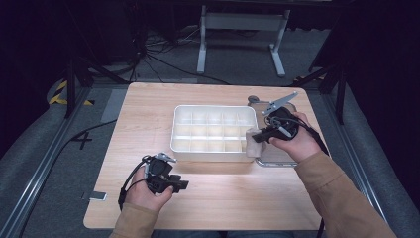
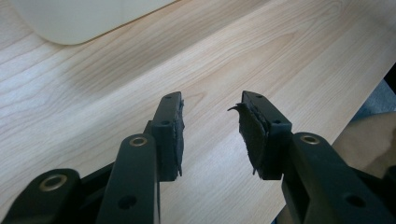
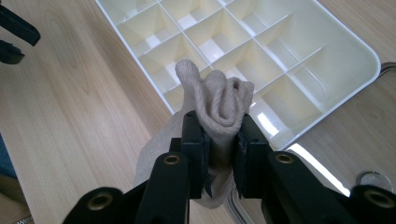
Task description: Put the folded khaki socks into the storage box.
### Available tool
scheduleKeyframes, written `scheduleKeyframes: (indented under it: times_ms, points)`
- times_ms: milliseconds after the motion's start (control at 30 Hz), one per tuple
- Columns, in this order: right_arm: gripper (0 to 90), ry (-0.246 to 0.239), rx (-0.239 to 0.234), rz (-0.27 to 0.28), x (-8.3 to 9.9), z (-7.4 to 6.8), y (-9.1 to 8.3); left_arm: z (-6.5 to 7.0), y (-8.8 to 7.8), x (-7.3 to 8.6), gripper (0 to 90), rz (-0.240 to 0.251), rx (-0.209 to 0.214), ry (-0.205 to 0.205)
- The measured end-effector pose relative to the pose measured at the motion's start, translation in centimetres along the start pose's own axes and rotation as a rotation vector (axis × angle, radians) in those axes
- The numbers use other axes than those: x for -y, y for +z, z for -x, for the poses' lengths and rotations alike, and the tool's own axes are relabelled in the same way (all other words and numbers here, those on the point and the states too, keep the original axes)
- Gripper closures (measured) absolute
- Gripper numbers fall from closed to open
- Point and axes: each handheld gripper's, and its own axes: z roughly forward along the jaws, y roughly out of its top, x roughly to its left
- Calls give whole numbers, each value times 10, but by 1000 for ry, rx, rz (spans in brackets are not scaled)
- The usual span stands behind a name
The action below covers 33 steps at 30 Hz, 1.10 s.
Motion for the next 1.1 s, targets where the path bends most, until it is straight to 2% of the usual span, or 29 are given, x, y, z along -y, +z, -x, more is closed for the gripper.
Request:
scheduleKeyframes:
  times_ms: [333,533,733,1000,1100]
  points:
    - [760,-87,37,-31,-14,7,13,-7,-9,8,578,23,-20,-21]
    - [760,-101,51,-55,-21,11,20,-10,-11,7,574,33,-15,-34]
    - [761,-138,90,-88,-24,14,30,-11,-9,4,573,31,-13,-30]
    - [760,-191,138,-131,-25,7,46,-11,-6,0,572,27,-8,-21]
    - [760,-194,150,-161,-23,8,54,-10,-5,-1,572,22,-9,-14]
